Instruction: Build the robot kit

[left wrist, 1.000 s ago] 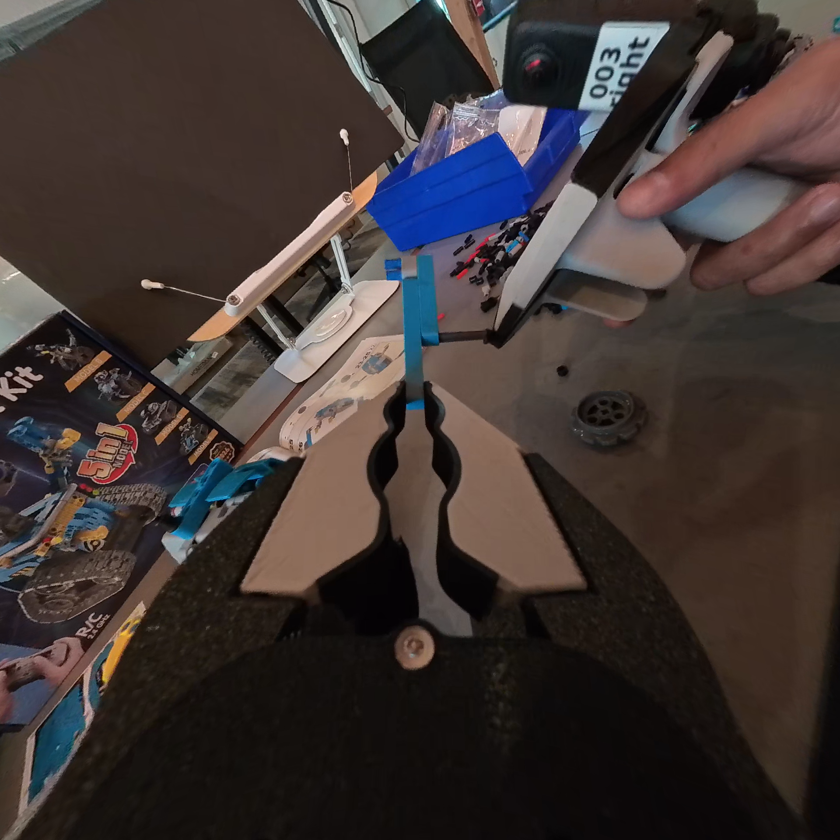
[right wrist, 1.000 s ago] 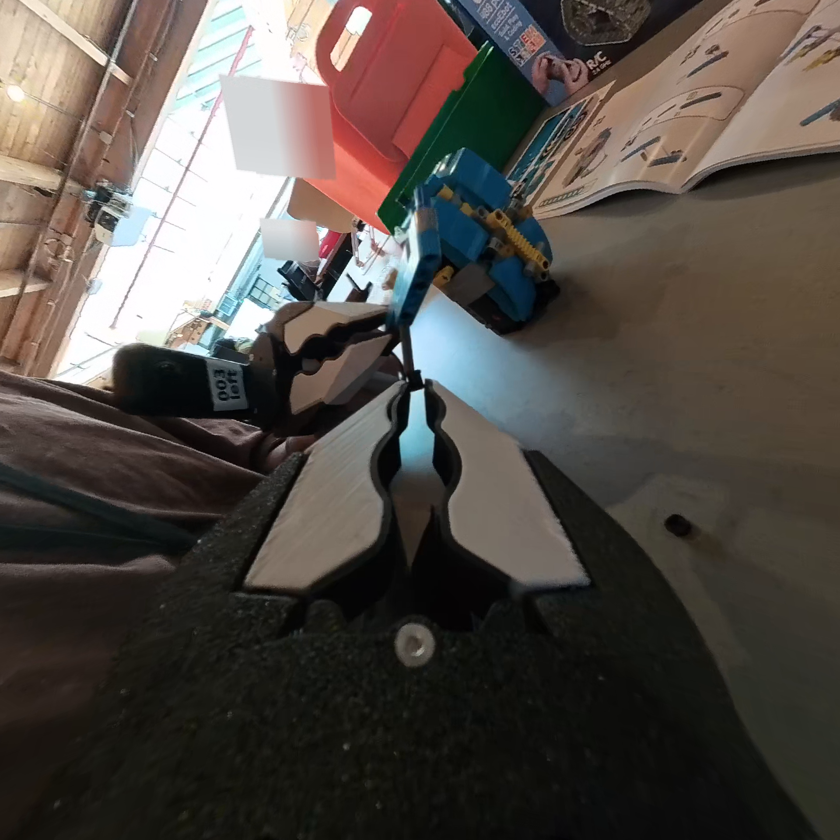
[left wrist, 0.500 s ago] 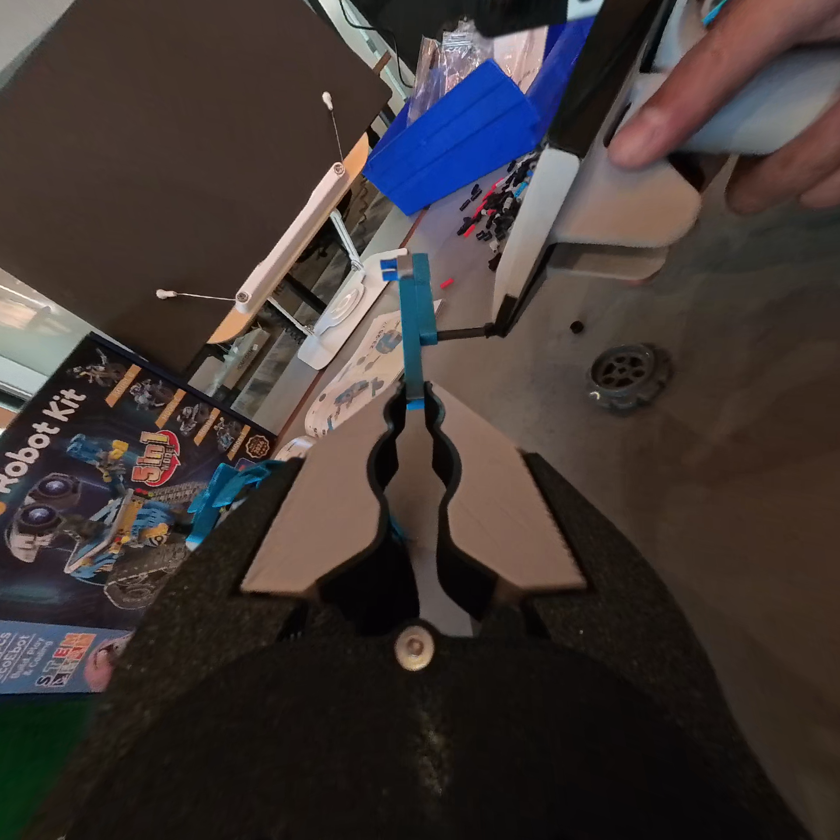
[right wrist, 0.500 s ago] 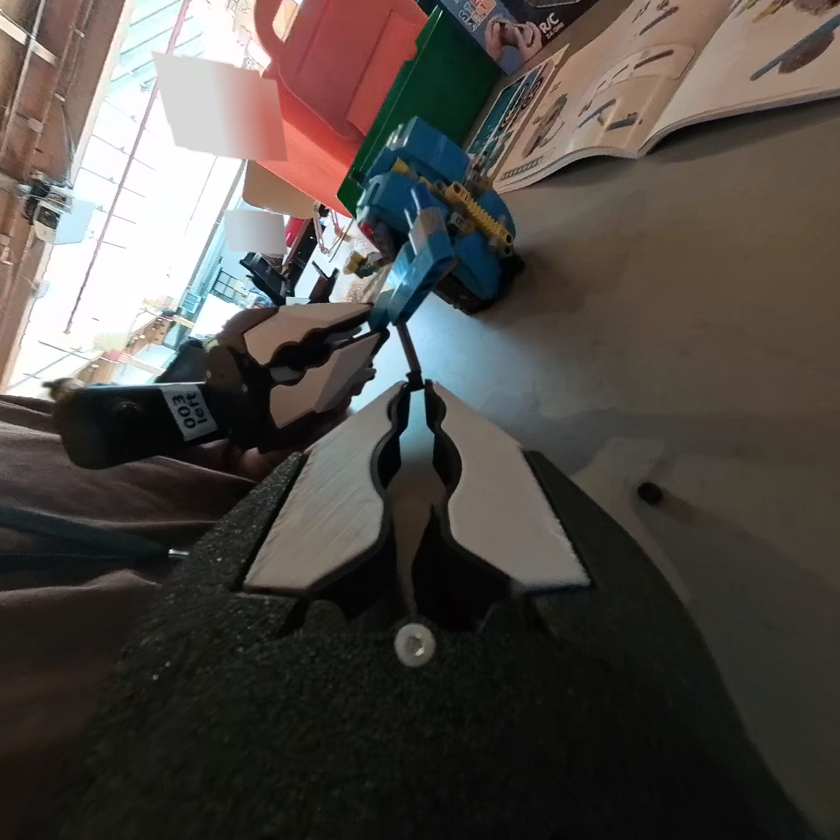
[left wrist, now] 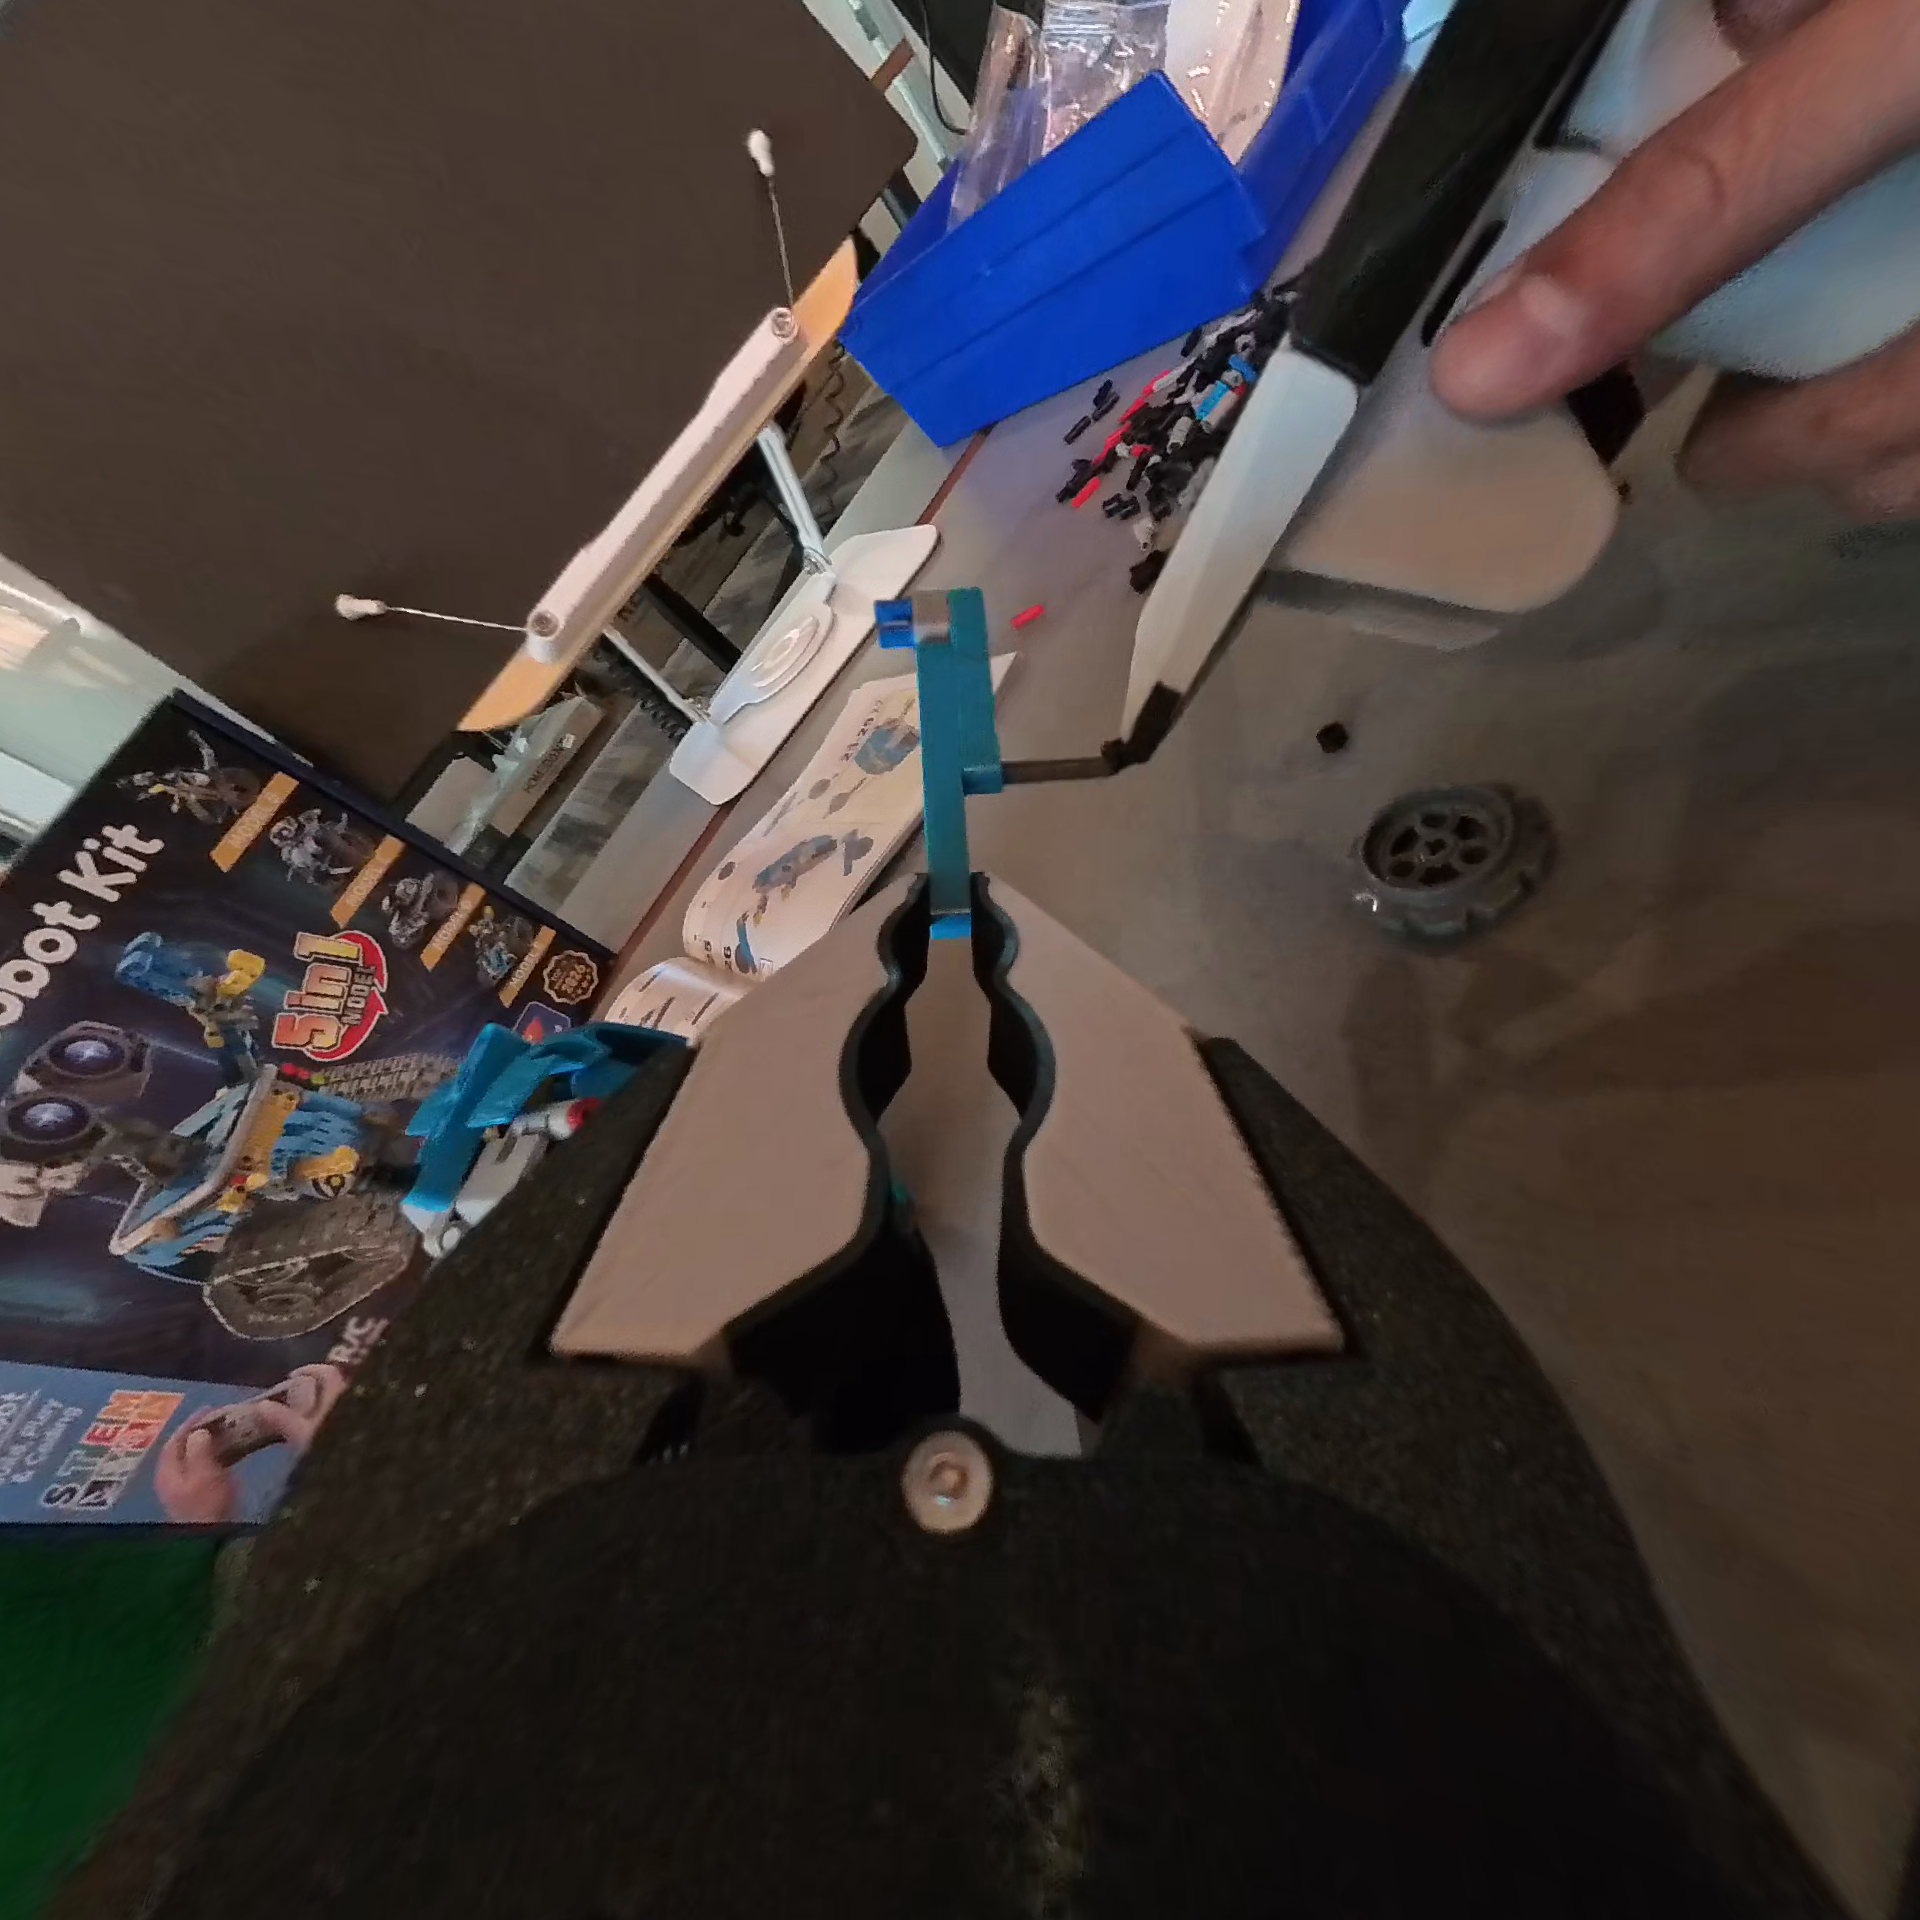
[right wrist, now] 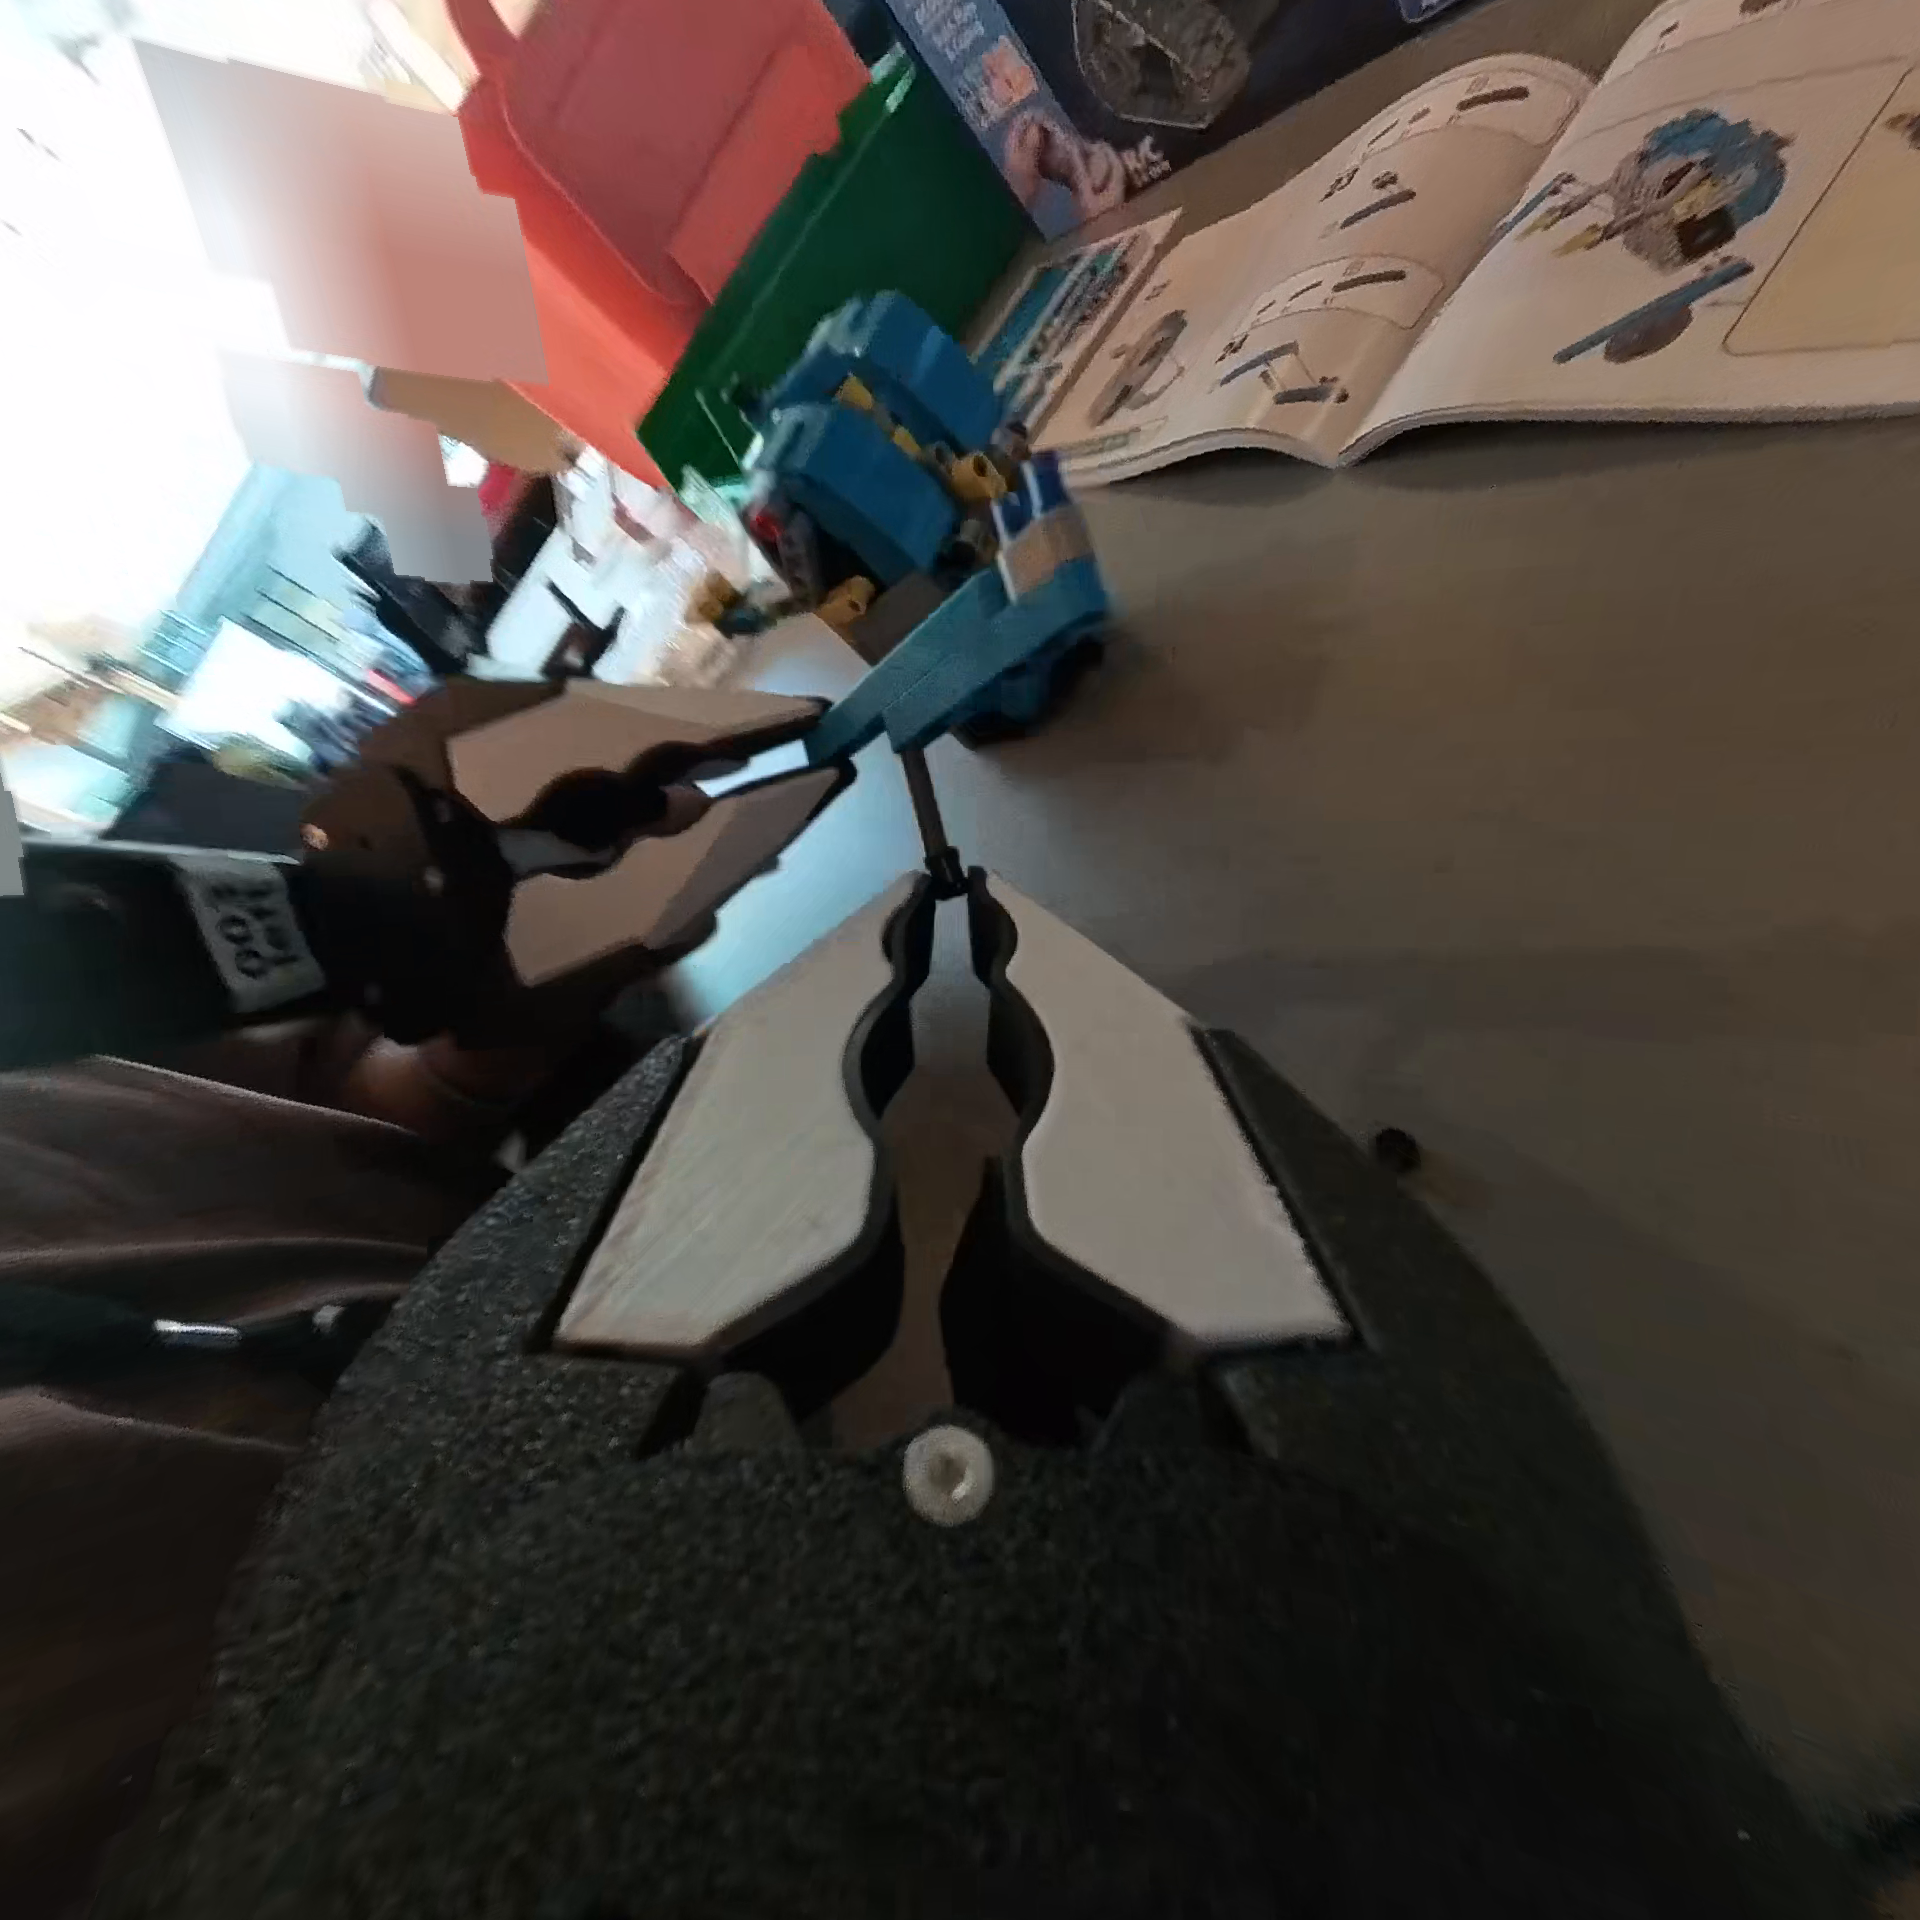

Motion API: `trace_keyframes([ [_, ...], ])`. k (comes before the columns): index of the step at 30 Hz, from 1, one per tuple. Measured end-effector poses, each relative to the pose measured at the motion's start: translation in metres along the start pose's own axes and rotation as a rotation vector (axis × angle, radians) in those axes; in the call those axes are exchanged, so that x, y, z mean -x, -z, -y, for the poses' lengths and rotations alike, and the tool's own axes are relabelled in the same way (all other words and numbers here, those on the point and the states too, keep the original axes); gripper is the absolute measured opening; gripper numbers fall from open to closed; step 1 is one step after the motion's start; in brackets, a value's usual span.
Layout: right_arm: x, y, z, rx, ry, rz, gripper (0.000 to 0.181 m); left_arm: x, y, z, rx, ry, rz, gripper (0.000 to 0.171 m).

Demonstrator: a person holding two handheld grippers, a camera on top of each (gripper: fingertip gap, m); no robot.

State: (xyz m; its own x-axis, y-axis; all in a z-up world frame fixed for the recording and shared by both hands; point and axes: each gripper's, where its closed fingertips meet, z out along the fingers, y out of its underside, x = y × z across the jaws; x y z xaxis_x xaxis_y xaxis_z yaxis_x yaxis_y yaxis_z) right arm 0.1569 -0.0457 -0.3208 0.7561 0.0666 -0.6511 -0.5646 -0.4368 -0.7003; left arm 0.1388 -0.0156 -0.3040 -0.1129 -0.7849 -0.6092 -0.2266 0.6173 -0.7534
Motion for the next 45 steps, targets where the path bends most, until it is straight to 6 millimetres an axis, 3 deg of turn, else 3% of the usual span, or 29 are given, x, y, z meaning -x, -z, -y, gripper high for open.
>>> trace_keyframes([
  [5, 0.005, -0.003, 0.006, -0.101, -0.208, 0.120, 0.006, 0.007, 0.000, 0.001, 0.010, 0.071, 0.034, 0.007],
  [9, 0.014, -0.008, 0.011, -0.155, -0.255, 0.182, 0.005, -0.003, 0.000, 0.008, -0.018, 0.077, -0.013, 0.007],
  [13, 0.014, -0.010, 0.010, -0.135, -0.191, 0.135, 0.005, -0.002, 0.000, 0.007, -0.008, 0.045, 0.008, 0.007],
  [16, 0.004, -0.006, -0.001, -0.042, -0.075, 0.024, 0.005, 0.004, 0.000, 0.003, 0.010, 0.067, 0.027, 0.007],
  [22, -0.054, 0.018, -0.024, 0.235, 0.342, -0.346, 0.006, 0.015, 0.000, -0.003, 0.024, 0.132, 0.057, 0.007],
  [27, -0.073, 0.016, -0.041, 0.375, 0.478, -0.421, 0.006, 0.017, -0.002, -0.008, 0.041, 0.129, 0.061, 0.007],
  [40, -0.075, 0.022, -0.040, 0.370, 0.492, -0.445, 0.011, 0.012, -0.004, -0.013, 0.058, 0.112, 0.032, 0.007],
  [45, -0.069, 0.022, -0.029, 0.351, 0.470, -0.424, 0.012, 0.013, -0.004, -0.015, 0.065, 0.115, 0.031, 0.007],
])
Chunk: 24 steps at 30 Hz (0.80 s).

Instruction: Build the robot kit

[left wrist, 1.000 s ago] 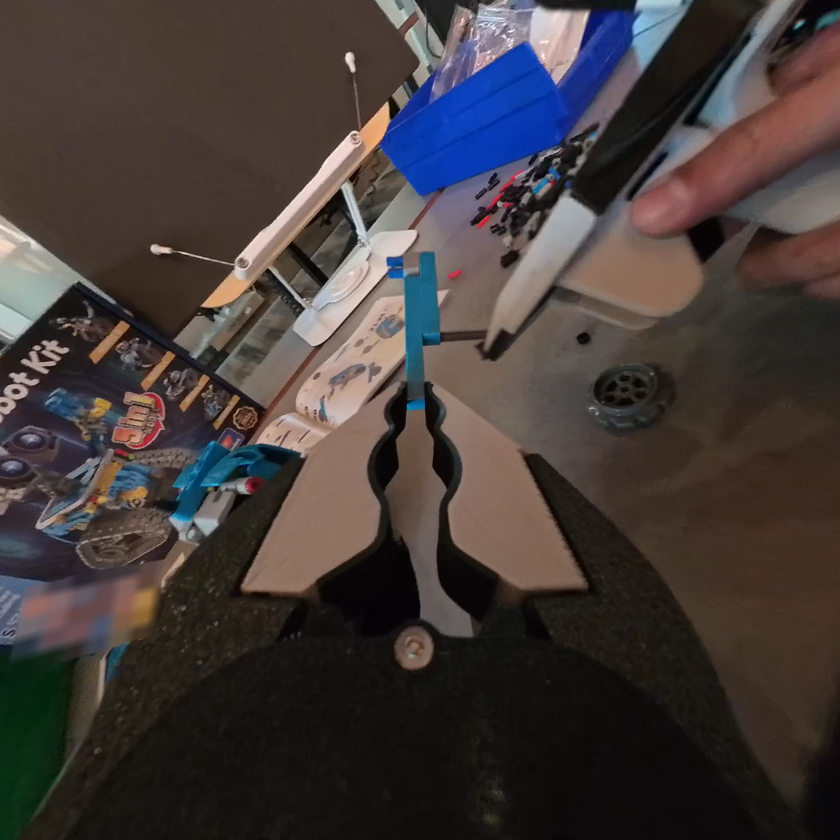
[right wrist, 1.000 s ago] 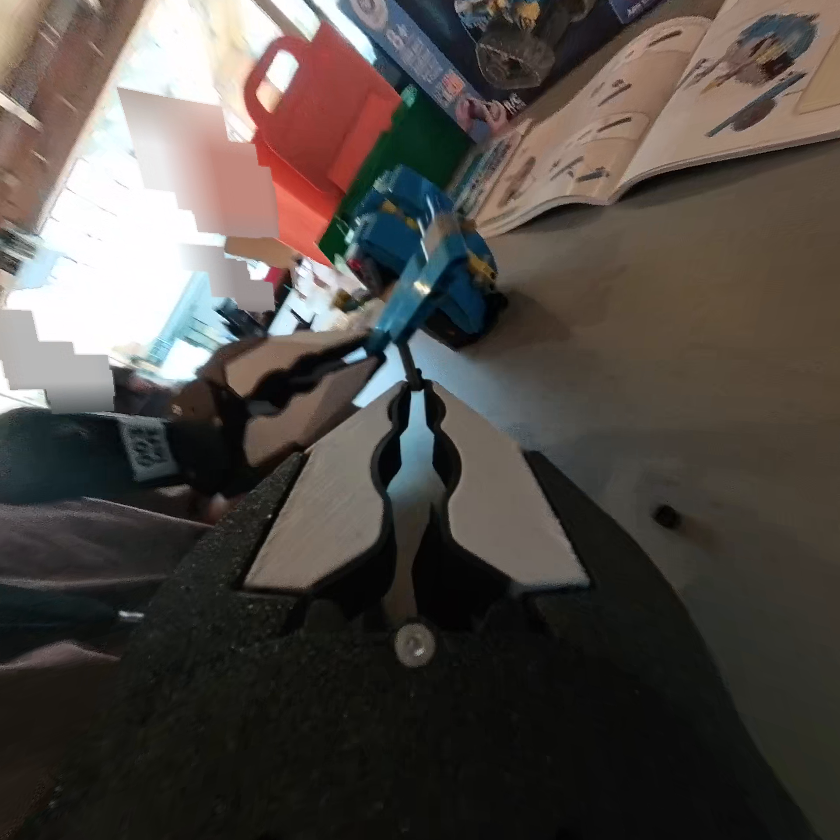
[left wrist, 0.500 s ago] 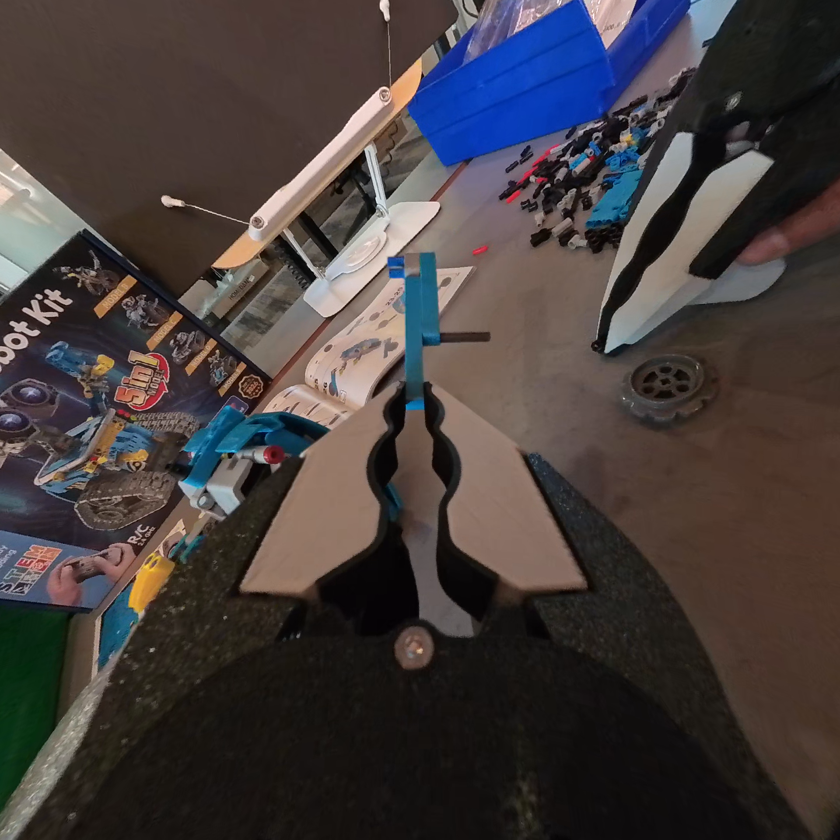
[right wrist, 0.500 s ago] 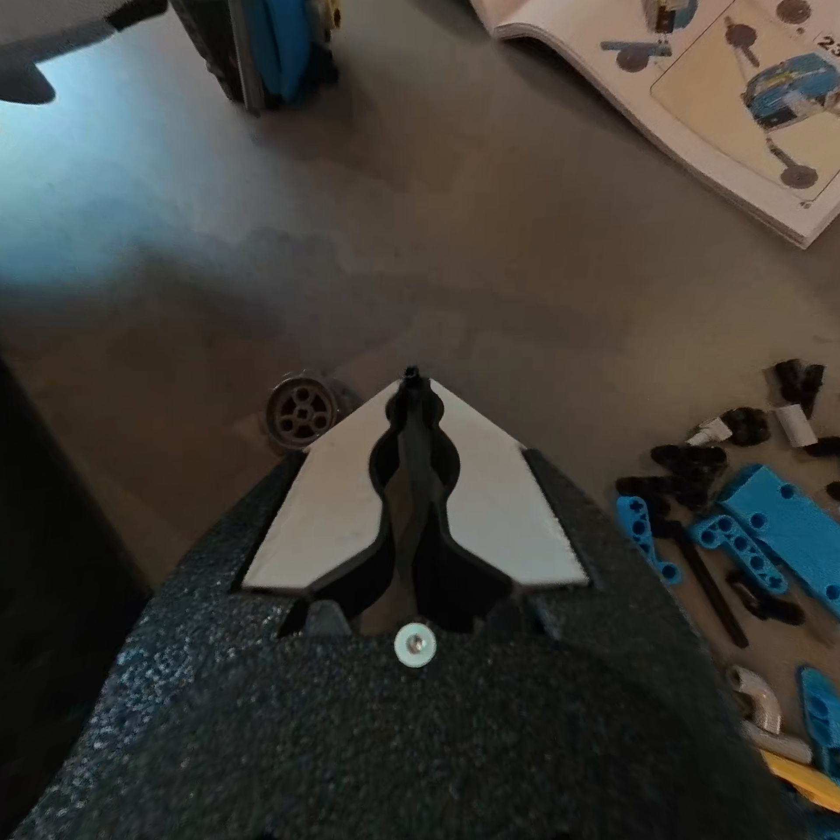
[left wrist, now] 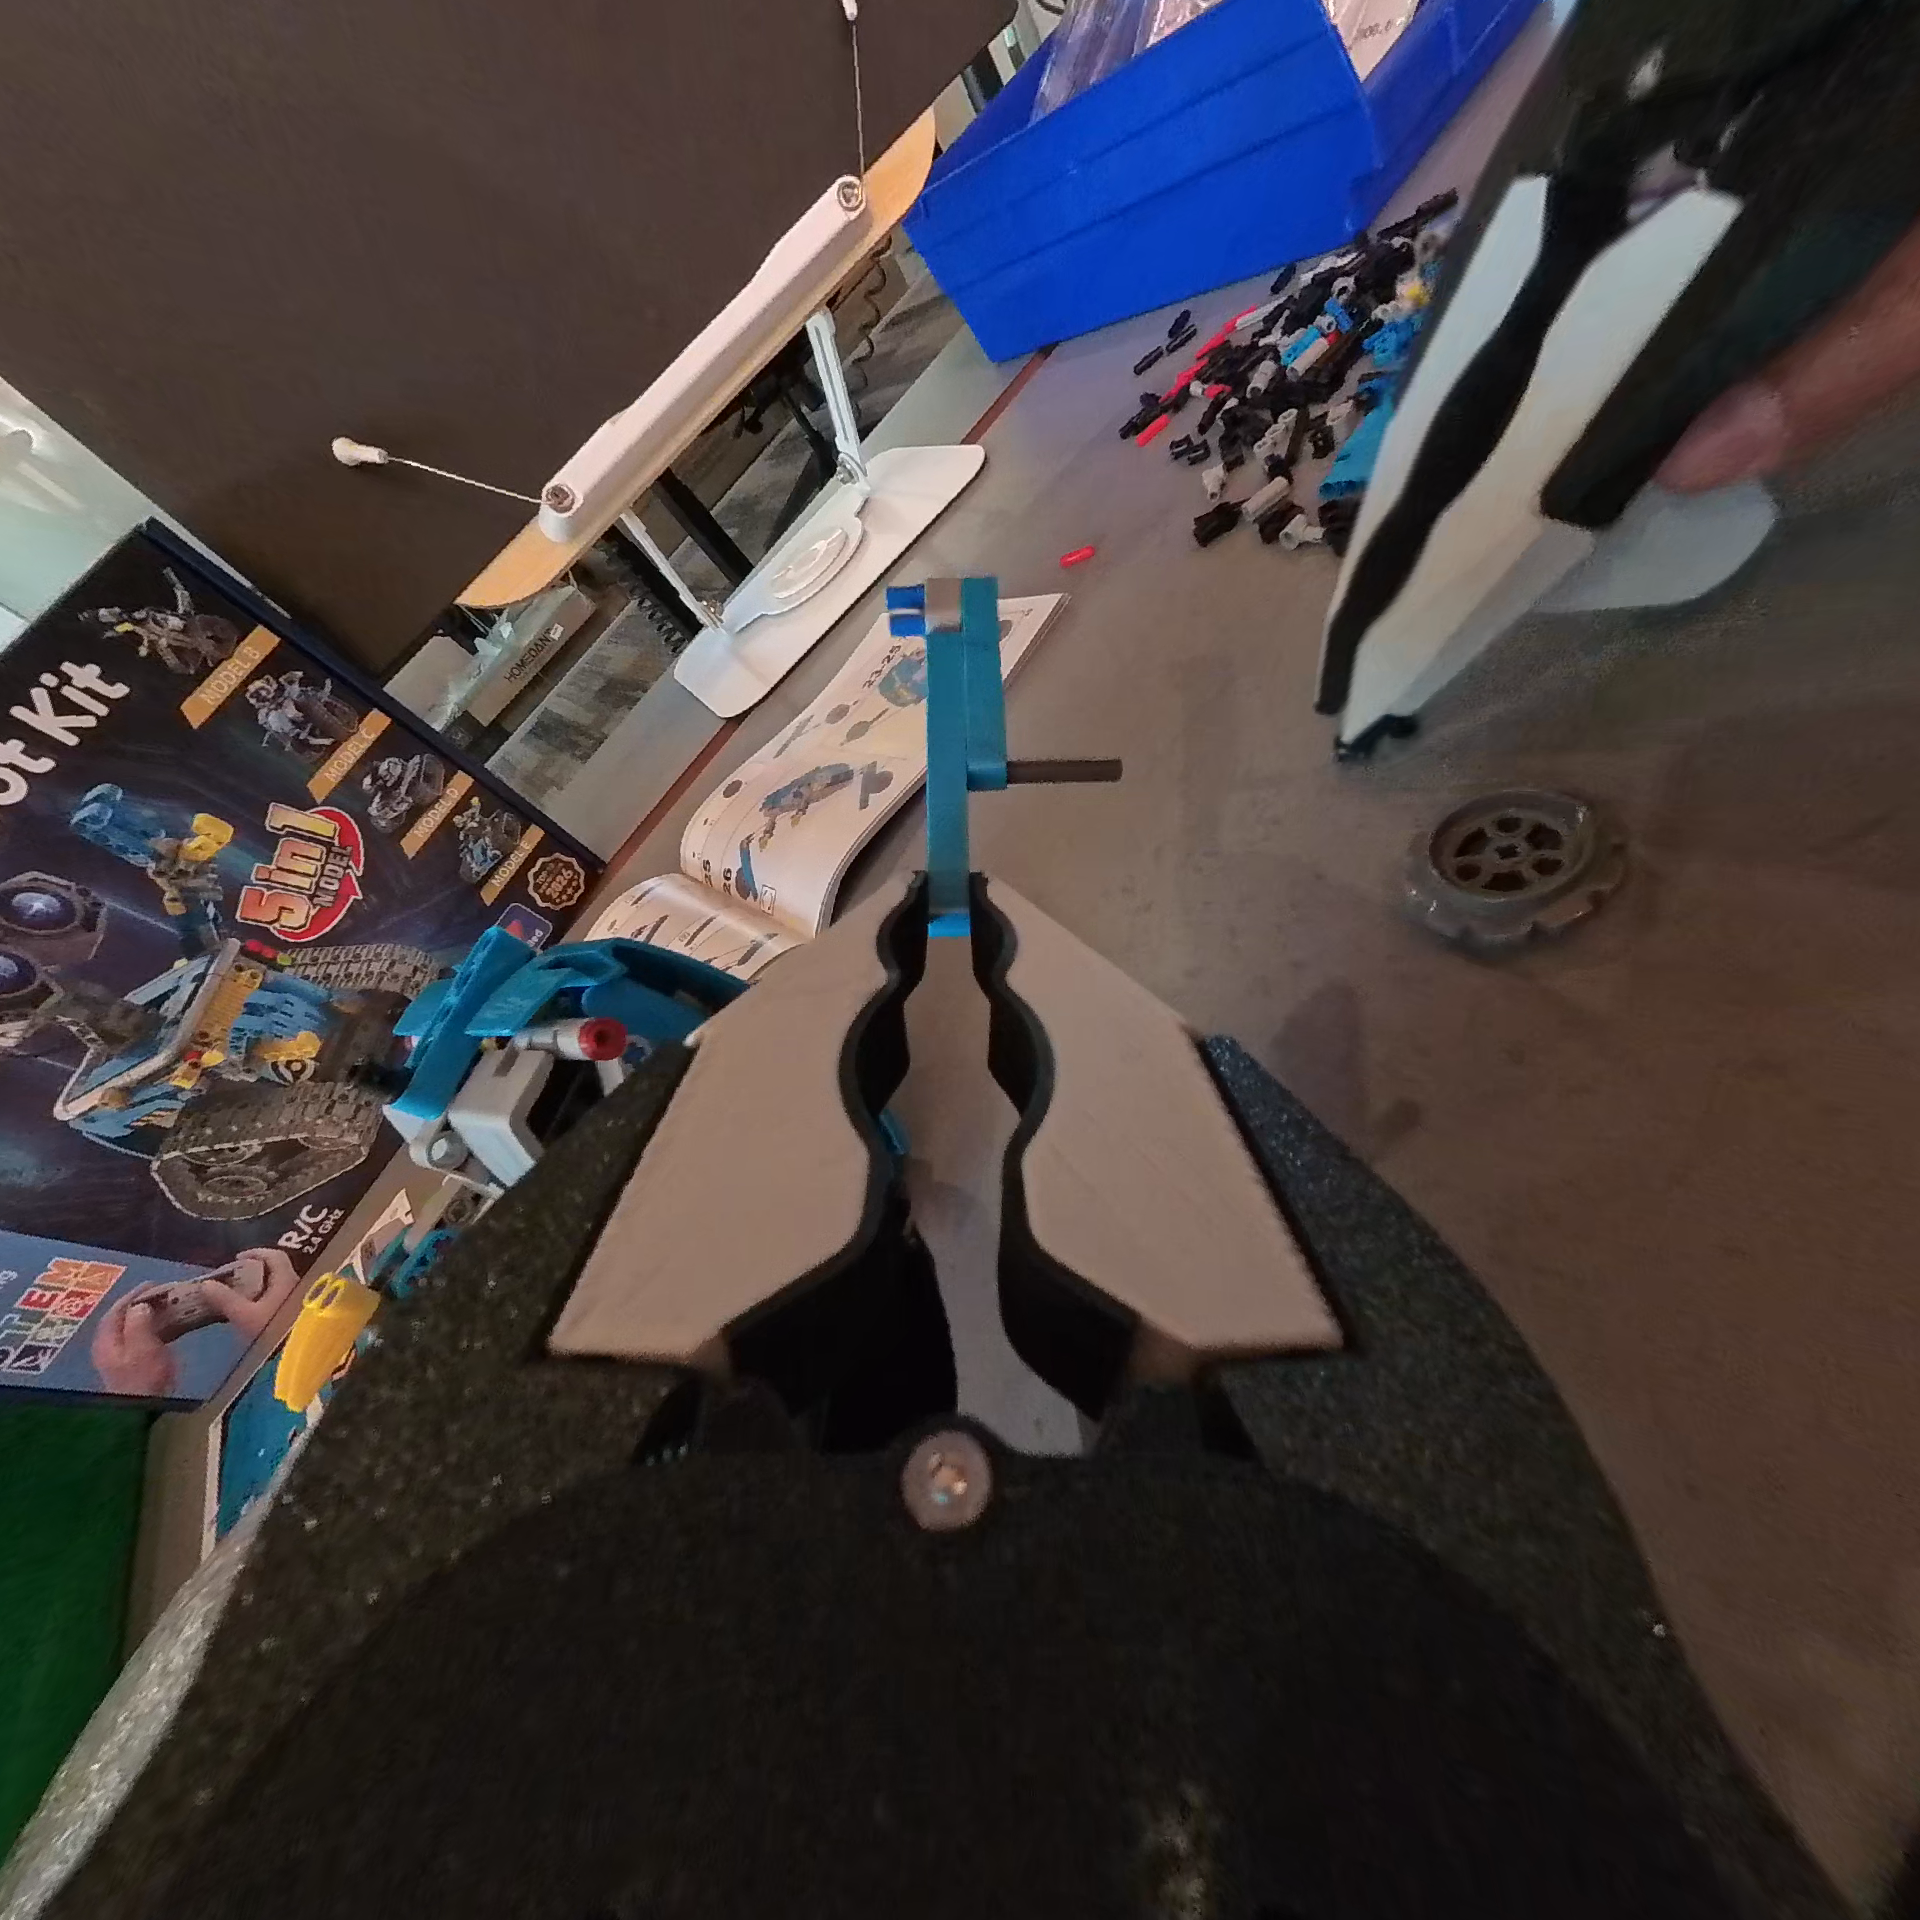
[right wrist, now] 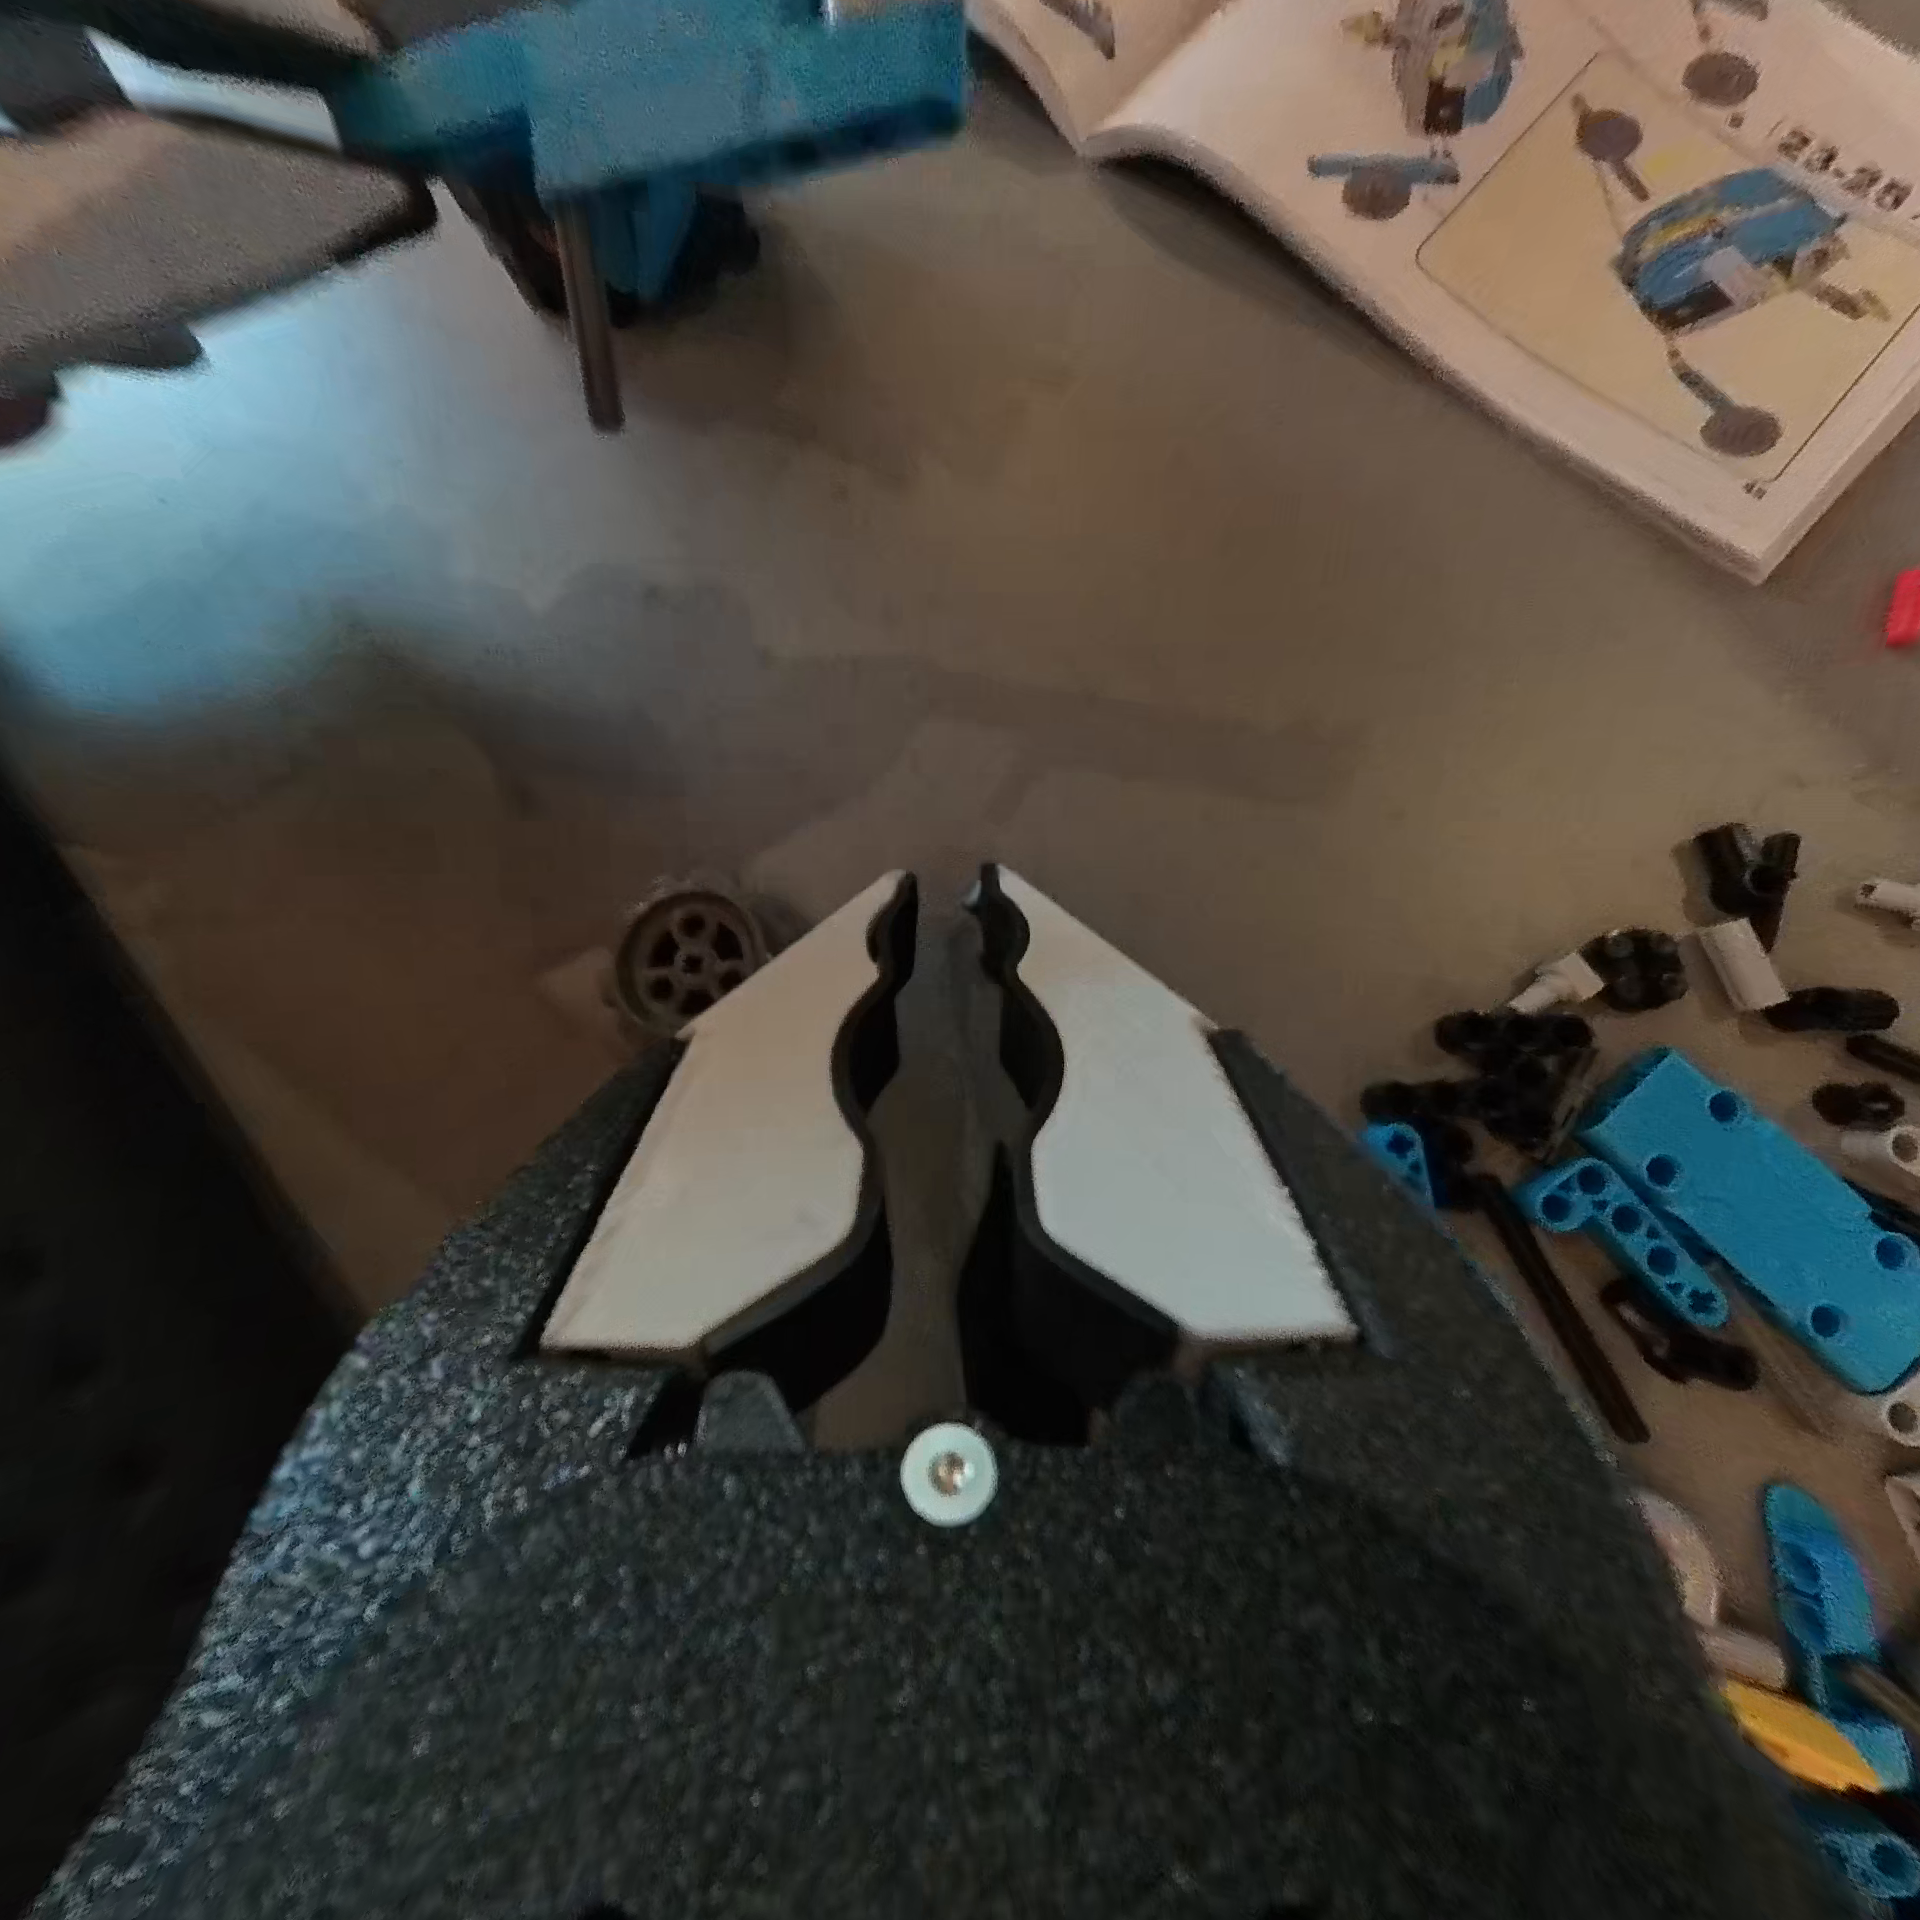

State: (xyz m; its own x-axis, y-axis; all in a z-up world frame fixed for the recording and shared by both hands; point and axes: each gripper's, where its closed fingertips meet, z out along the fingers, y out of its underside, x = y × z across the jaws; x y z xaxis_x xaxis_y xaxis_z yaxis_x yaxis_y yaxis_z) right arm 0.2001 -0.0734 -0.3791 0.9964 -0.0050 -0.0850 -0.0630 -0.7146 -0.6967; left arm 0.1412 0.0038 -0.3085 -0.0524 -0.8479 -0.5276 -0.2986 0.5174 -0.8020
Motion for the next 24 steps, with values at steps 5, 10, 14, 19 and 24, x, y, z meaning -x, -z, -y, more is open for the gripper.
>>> trace_keyframes([
  [5, 0.033, 0.021, 0.068, -0.280, -0.192, 0.299, 0.027, 0.005, 0.003, 0.006, -0.033, 0.022, 0.019, 0.007],
  [10, 0.048, 0.030, 0.114, -0.457, -0.401, 0.591, 0.040, 0.008, 0.008, 0.016, -0.088, 0.036, 0.036, 0.007],
  [14, 0.038, 0.036, 0.124, -0.543, -0.531, 0.713, 0.015, 0.013, 0.014, 0.026, -0.162, 0.098, 0.030, 0.007],
  [19, 0.039, 0.031, 0.125, -0.531, -0.591, 0.764, 0.026, 0.024, 0.023, 0.035, -0.225, 0.160, 0.061, 0.007],
  [24, 0.046, 0.044, 0.139, -0.580, -0.621, 0.843, 0.026, 0.019, 0.022, 0.033, -0.209, 0.128, 0.058, 0.007],
])
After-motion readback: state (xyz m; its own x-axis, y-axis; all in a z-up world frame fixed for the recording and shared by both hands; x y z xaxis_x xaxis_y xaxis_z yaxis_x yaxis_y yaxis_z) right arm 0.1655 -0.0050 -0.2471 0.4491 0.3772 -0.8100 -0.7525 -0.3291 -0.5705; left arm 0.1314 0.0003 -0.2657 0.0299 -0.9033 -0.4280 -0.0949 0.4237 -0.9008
